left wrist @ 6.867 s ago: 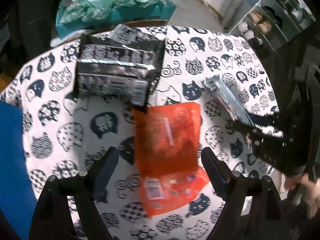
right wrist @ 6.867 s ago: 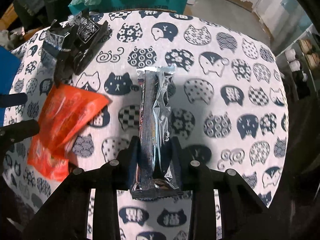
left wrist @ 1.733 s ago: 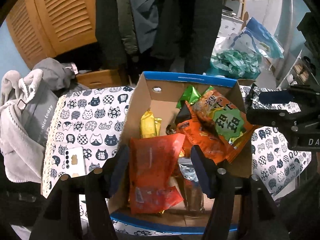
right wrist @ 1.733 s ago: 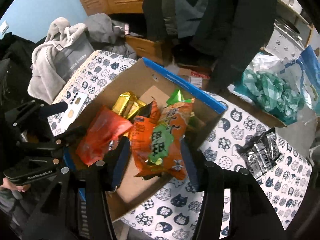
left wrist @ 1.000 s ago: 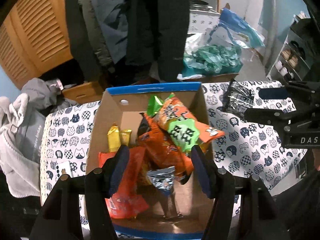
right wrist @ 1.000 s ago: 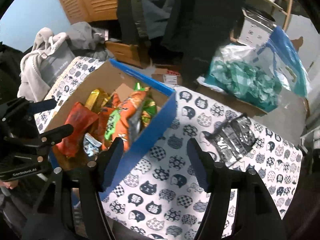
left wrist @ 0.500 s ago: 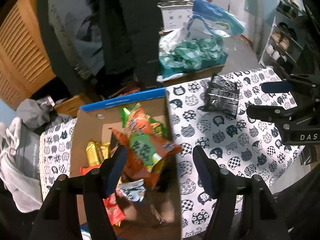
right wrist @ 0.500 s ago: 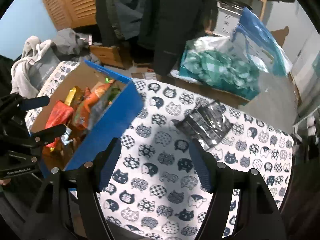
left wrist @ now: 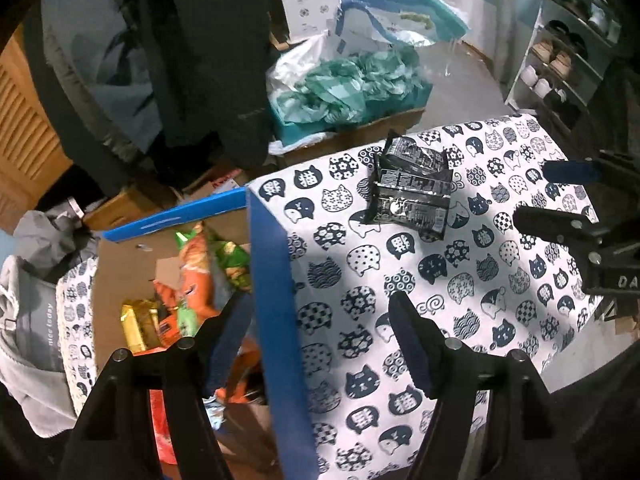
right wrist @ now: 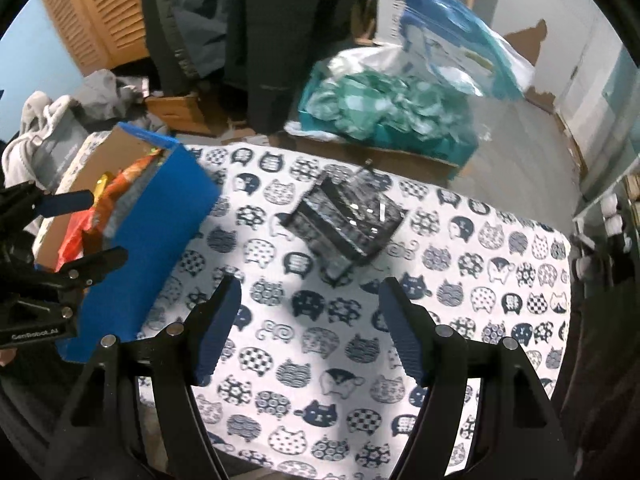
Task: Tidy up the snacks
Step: 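Move both tools back toward the black packets on the tablecloth, then grasp the black packet with the right tool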
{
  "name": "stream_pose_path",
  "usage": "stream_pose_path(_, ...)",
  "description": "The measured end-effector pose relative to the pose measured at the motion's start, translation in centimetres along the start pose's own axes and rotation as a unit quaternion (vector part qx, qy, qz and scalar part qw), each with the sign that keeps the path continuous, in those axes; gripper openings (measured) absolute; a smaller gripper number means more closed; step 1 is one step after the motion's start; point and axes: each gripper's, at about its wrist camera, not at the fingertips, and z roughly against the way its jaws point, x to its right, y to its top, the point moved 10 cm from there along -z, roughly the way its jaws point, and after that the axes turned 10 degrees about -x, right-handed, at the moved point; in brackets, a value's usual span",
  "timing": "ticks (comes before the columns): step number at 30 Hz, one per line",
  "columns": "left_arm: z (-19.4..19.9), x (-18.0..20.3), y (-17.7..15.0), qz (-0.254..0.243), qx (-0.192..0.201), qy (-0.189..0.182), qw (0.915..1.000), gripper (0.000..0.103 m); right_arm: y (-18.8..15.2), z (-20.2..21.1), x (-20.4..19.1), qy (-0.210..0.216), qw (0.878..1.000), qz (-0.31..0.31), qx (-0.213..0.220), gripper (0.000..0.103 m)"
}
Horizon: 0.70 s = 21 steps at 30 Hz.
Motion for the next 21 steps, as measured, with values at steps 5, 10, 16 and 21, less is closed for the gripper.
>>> stream_pose_path(5,-1.7,0.9,1.8,0.003,-0.015,0.008,0.9999,0.073,0.3,-1.3,2.4,-0.009,1.0,-0.011,-0.006,0.076)
stream_pose_path(10,-3.7,1.7,4.5,0.016,-0.021,0.015,0.9995,0.075,1.6,-3.2,4.8,-0.02,1.0,-0.017,-0.015,0.076)
stream_pose_path(16,-6.9,2.7,6.7,0.023,-0.047,0.012,0.9986,0.075,3.3,-5.8,6.6,-0.025,0.999,-0.007,-0.035,0.076)
stream_pose_path(21,-9.1,2.7,8.2,0.029,-0.054,0.016,0.998,0.075,4.9,-8.9,7.9,-0.051,0.997,0.017,-0.055,0.076)
